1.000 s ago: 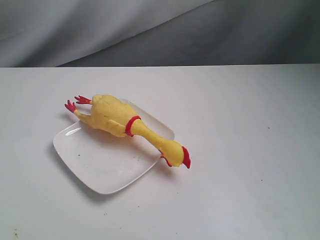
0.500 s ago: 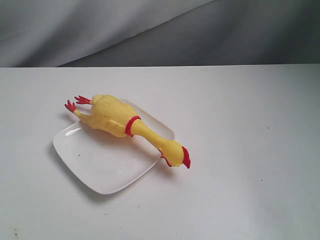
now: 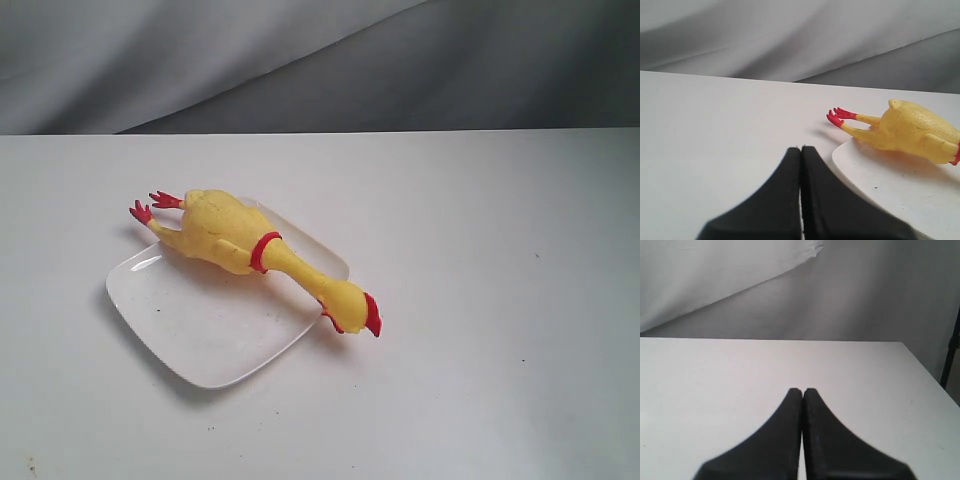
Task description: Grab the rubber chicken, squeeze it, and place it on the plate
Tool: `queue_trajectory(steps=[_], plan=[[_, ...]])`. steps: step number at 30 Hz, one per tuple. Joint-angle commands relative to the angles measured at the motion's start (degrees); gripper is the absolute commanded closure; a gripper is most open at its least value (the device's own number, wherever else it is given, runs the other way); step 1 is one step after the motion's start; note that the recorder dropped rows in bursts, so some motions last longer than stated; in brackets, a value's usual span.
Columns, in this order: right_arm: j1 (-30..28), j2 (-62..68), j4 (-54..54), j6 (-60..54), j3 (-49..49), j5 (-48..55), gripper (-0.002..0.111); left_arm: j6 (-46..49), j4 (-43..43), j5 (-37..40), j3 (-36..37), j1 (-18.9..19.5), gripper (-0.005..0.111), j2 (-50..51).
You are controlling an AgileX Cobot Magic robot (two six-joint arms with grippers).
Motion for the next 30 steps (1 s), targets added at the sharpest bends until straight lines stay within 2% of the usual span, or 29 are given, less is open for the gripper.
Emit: queue_trajectory(steps=[1,3,30], plan=[[-0.51,-0.27,-0.79,1.51,0.21,5.77,0.108,-0.26,0.16,-0.31,0.29,-0.24,0.107,-0.18],[-0.51,-0.27,-0.69,1.67,0.21,8.29,0.108,-0.26,0.16,-0.31,0.29,-0.24,0.107,-0.18],[-0.51,-0.27,-0.18,1.67,0.21,8.18,0.108,-0.26,0.16,-0.31,0.29,-0.24,0.107,-0.18]])
